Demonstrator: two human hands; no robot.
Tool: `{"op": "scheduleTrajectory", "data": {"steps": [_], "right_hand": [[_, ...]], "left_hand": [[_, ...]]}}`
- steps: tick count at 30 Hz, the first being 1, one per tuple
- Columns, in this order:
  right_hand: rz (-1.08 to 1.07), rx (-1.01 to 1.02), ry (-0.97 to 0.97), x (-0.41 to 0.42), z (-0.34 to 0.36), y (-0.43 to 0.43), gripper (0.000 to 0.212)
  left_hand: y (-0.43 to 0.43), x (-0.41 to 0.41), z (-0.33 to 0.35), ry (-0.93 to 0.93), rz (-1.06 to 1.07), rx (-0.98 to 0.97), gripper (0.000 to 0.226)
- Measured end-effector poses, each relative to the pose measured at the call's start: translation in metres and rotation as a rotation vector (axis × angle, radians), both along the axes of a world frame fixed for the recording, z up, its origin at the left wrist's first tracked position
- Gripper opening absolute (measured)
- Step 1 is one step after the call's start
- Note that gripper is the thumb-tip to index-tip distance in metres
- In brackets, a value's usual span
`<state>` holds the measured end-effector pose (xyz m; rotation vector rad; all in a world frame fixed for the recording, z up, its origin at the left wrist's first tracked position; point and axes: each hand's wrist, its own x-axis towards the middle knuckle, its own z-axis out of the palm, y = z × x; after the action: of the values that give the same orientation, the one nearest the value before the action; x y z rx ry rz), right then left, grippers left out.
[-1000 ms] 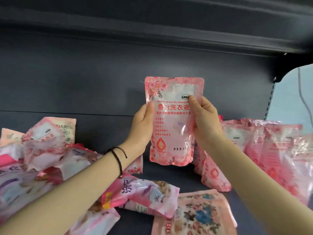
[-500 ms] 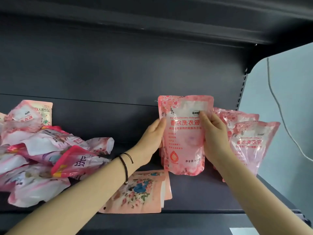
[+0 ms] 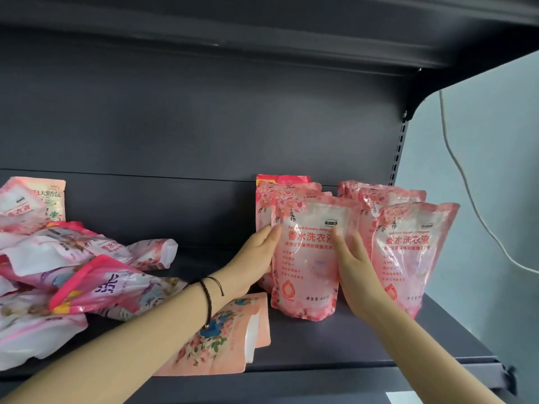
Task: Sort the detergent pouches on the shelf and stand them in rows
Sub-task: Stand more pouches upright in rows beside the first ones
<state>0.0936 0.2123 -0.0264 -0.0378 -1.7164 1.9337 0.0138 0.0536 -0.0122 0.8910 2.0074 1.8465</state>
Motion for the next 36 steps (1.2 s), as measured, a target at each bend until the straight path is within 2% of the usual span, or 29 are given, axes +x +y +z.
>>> {"op": "scheduleTrajectory", "data": {"steps": [2, 6, 9, 13, 14, 17, 19, 21, 23, 25, 36], "right_hand": [[0.041, 0.048, -0.013, 0.004, -0.009, -0.003, 0.046], [0.066, 0.145, 0.038, 0.000, -0.017, -0.011, 0.027], [0.039, 0.161, 0.096, -0.010, -0.018, -0.014, 0.027], [-0.099, 0.248, 0.199, -0.015, -0.027, -0.017, 0.052], [-0.112, 0.267, 0.237, -0.014, -0.031, -0.016, 0.061], [-0.122, 0.419, 0.269, -0.004, -0.044, -0.010, 0.086], [-0.106, 0.532, 0.215, 0.002, -0.052, -0.003, 0.100], [-0.075, 0.620, 0.136, 0.008, -0.055, 0.003, 0.109], [-0.071, 0.766, 0.088, 0.011, -0.054, 0.005, 0.111], [-0.063, 0.833, 0.059, 0.012, -0.052, 0.004, 0.109], [-0.091, 0.826, 0.079, 0.005, -0.051, -0.016, 0.104]], "left_hand": [[-0.003, 0.000, -0.003, 0.021, 0.020, 0.021, 0.025], [-0.012, -0.001, -0.010, 0.069, 0.046, 0.043, 0.024], [-0.016, -0.001, -0.012, 0.107, 0.062, 0.040, 0.025], [-0.016, 0.002, -0.011, 0.250, 0.078, 0.067, 0.027], [-0.017, 0.002, -0.012, 0.298, 0.075, 0.085, 0.035], [-0.020, 0.004, -0.018, 0.425, 0.052, 0.103, 0.080], [-0.024, 0.005, -0.027, 0.520, 0.062, 0.010, 0.098], [-0.026, 0.005, -0.034, 0.571, 0.070, -0.146, 0.103], [-0.025, 0.006, -0.038, 0.528, 0.015, -0.248, 0.103], [-0.021, 0.006, -0.040, 0.495, -0.022, -0.269, 0.103], [-0.033, 0.000, -0.047, 0.542, 0.039, -0.276, 0.100]]}}
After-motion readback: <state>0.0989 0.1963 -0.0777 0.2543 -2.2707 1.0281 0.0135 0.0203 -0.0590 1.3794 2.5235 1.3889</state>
